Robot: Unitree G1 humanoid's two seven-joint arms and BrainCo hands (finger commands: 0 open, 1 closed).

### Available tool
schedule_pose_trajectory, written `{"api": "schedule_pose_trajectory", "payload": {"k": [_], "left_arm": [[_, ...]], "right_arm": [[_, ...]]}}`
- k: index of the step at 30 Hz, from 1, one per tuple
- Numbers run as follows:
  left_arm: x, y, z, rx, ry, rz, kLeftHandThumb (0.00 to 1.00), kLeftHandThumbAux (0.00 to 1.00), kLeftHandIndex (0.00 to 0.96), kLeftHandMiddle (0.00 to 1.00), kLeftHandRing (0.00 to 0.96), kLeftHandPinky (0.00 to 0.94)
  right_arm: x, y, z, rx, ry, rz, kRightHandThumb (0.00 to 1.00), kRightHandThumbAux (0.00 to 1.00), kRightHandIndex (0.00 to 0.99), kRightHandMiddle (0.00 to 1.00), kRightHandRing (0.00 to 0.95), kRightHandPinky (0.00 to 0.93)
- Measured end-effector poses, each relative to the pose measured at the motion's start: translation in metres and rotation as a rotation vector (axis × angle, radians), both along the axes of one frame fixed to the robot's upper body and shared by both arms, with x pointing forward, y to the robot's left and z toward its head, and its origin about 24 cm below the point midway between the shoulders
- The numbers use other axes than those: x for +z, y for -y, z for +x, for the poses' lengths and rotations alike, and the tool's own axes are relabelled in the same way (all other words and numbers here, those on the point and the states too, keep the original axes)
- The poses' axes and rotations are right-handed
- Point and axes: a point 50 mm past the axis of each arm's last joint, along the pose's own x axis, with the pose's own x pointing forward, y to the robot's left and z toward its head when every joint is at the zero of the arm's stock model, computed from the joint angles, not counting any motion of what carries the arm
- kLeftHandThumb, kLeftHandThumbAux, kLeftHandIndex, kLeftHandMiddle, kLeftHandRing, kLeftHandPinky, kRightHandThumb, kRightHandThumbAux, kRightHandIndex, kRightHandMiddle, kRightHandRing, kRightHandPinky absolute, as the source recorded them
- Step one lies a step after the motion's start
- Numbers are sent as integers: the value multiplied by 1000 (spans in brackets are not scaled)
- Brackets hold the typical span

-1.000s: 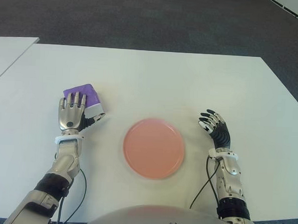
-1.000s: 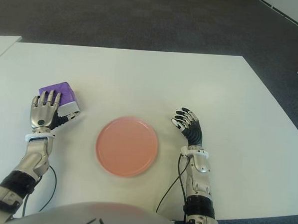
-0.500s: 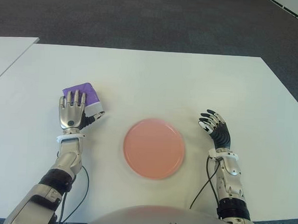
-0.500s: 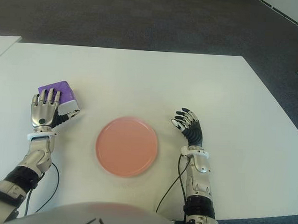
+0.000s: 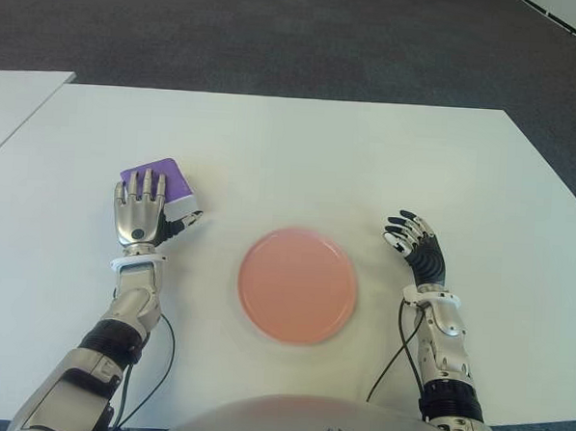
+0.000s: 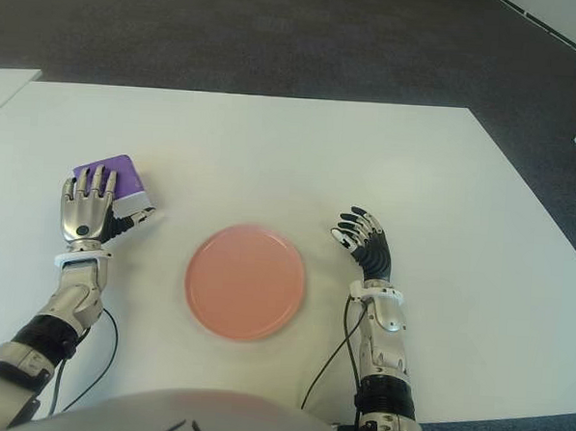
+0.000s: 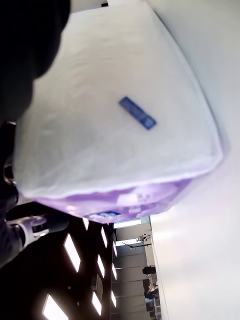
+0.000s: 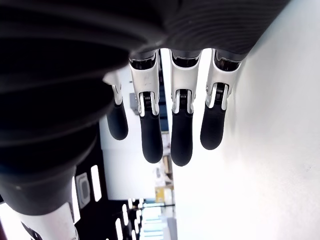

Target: Put the tissue paper into the plate.

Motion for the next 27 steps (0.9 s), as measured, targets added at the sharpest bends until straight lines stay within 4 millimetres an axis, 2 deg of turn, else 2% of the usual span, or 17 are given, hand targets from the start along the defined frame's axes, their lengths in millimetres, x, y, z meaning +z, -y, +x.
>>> {"api": "schedule_pose_trajectory", "payload": {"k": [13,27], "left_arm": [[2,6,1,-28,108,-27,287,141,10,0,0,5],[25,17,5,-65,263,-50,345,145,43,6,0,0]], "right_arm": [[-1,-1,4,2,2,-1,302,772,222,358,350,326],[-3,-2,10,-3,10,-6,303,752,204,346,347,333]]}}
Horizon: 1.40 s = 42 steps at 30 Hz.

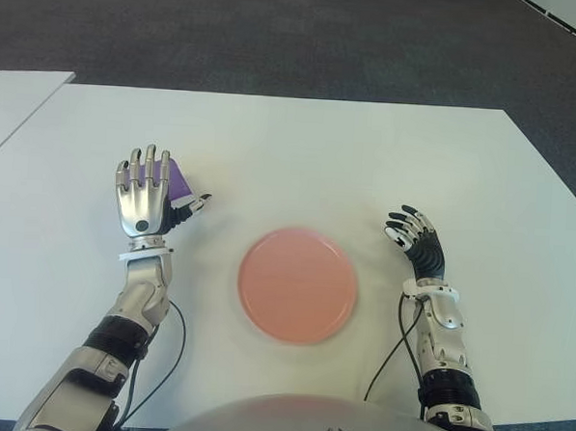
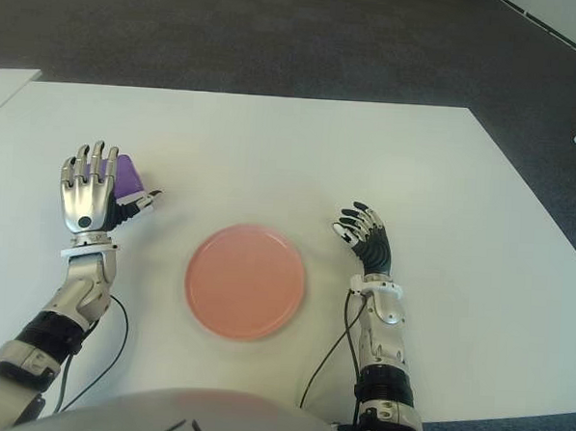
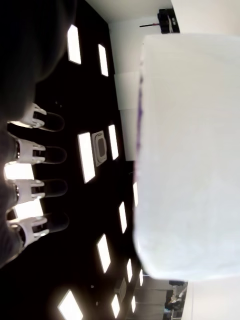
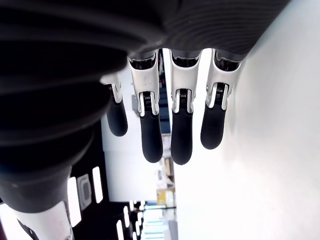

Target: Put the tissue paper into the plate.

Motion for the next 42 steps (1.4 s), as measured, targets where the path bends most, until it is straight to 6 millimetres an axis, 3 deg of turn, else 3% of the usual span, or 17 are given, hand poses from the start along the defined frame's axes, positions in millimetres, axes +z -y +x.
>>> {"api": "schedule_pose_trajectory", "payload": {"k": [14,42], "left_arm": [[3,1,0,-3,33,6,339,140,57,0,0,0],[-4,-10,12,42,-79,44,298,117,47,0,0,0]], "right_arm": [[-1,1,2,-3,7,-4,299,715,194,333,339,335],[0,2,0,8,9,-4,302,770,216,363,357,342]]}}
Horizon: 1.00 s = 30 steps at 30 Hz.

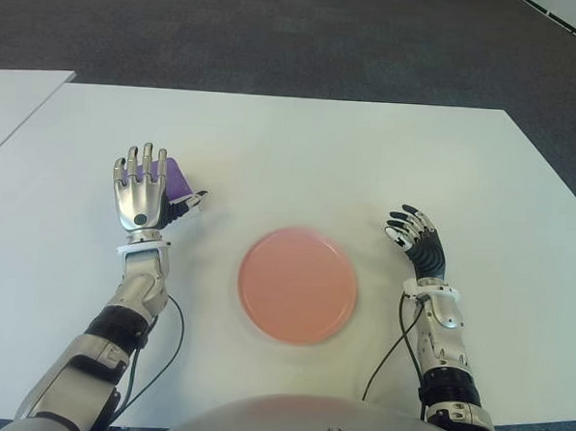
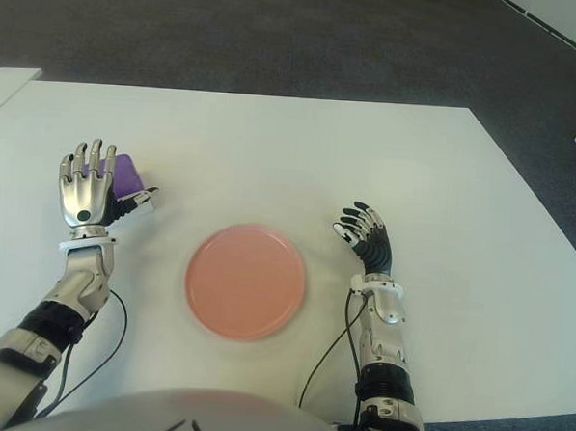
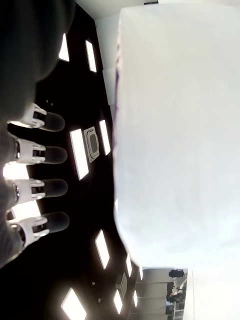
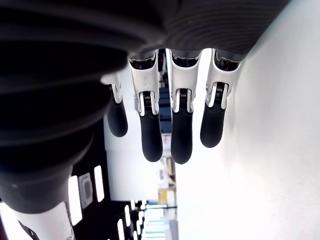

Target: Put the tissue paper into the plate.

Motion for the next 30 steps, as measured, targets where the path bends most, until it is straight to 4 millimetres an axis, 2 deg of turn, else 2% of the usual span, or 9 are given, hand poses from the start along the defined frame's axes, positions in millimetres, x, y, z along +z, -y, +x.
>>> {"api": "schedule_pose_trajectory", "payload": {"k": [10,30], "left_arm": [[-2,-4,3,-6,-20,14,300,122,27,0,0,0],[-13,-11,14,-4,-109,22,314,121,9,0,0,0]], "right_arm": [[0,0,0,4,1,2,291,766,217,359,349,312],[0,1,-2,-5,3,5,287,762,217,352,353,341]]}}
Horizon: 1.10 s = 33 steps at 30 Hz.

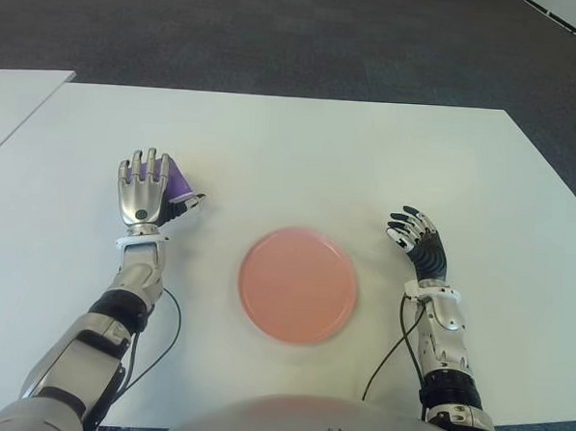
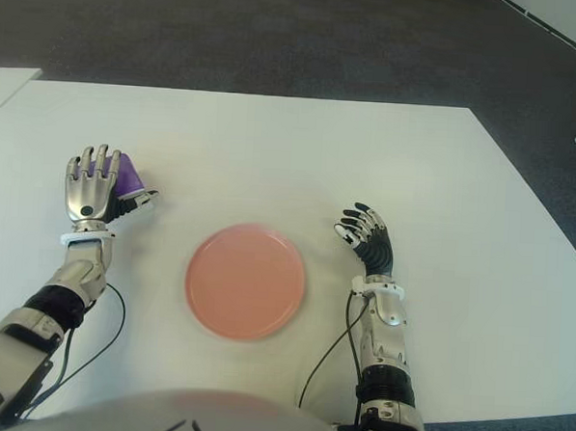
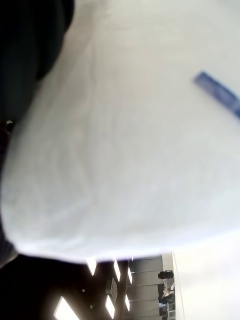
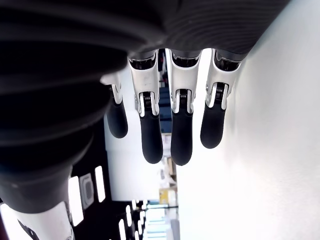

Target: Put the tissue paper into the plate.

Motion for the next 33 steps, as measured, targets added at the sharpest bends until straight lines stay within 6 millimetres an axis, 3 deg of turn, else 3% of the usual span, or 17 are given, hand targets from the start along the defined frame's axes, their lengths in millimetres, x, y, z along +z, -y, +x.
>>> {"api": "schedule_pose_trajectory", "payload": {"k": [25,28,32,33], "left_arm": [[-12,-2,3,-2,-91,-14,278,186,2,0,0,0],[-14,0,4,-4,-113,-23,281,217,38,19,0,35],[-17,1,5,-6,-131,-42,317,261,130,145,124,178],[-18,1,5,-5,-136,-46,352,289,198,263,262,309]], "right_arm": [[0,2,-7,-14,2,-4,293,765,226,342,360,369],[0,2,-8,-14,2,-4,301,769,232,347,364,370],[0,2,-9,-16,2,-4,305,771,233,350,365,364],[0,2,-9,-17,2,-4,305,770,231,352,364,364]]}}
